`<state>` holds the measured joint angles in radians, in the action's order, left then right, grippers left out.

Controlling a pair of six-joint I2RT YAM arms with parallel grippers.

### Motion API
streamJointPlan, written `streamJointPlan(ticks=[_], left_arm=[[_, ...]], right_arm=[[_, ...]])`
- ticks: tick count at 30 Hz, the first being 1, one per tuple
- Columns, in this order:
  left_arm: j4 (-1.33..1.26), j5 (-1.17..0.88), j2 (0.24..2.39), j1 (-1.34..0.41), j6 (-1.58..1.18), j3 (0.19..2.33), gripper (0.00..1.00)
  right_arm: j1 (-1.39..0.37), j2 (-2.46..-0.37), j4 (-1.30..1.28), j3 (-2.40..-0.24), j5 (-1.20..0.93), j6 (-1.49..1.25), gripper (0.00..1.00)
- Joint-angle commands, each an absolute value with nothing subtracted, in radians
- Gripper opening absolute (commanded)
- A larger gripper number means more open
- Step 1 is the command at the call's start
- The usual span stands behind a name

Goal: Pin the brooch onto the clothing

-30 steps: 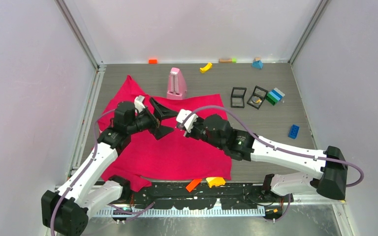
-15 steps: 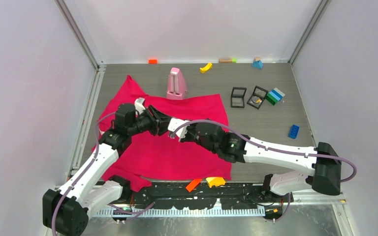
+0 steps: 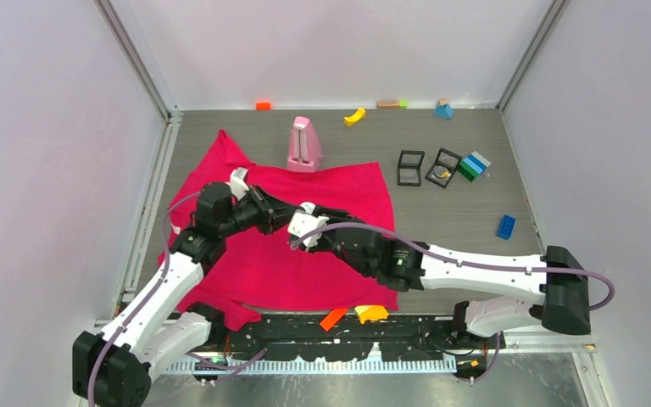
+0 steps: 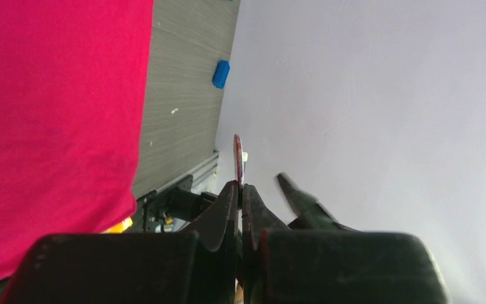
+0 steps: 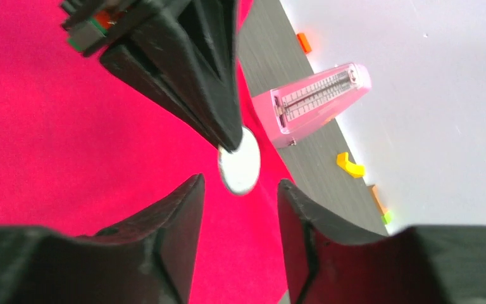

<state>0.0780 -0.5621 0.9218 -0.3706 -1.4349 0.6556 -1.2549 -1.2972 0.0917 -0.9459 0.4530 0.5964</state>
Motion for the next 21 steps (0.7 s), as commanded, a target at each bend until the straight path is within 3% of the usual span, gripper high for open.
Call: streamJointPlan(ticks=[1,2,4,10,15,21], left_arm=[[-0.03,-0.455,0.812,-0.368,-1.349,0.607,0.0],[-0.055,-0.436,0.786,-0.368,-1.337,0.59,0.0],[-0.107,-0.404,0.736,-0.367,-1.317,0.555,0.0],[-0.124,-0.361,0.631,-0.367,-1.199,0.533,0.0],[-0.241,-0.405,0.61,-0.367,-1.151,0.508,0.0],[-0.375,-0.569,0.645,-0.365,-1.096,0.519,0.0]], right_arm=[[-1.263,-1.203,0.184,-0.917,0.551,0.426,0.58],[-1.261,-1.182,0.178,-0.908,0.559,0.404,0.65],[-1.258,-1.16,0.146,-0.915,0.583,0.326,0.71],[-1.163,-1.105,-0.027,-0.982,0.495,-0.06,0.72],[-0.971,-1.037,0.052,-0.951,0.119,-0.489,0.72],[-0.753,-0.997,0.243,-0.878,-0.29,-0.783,0.72]])
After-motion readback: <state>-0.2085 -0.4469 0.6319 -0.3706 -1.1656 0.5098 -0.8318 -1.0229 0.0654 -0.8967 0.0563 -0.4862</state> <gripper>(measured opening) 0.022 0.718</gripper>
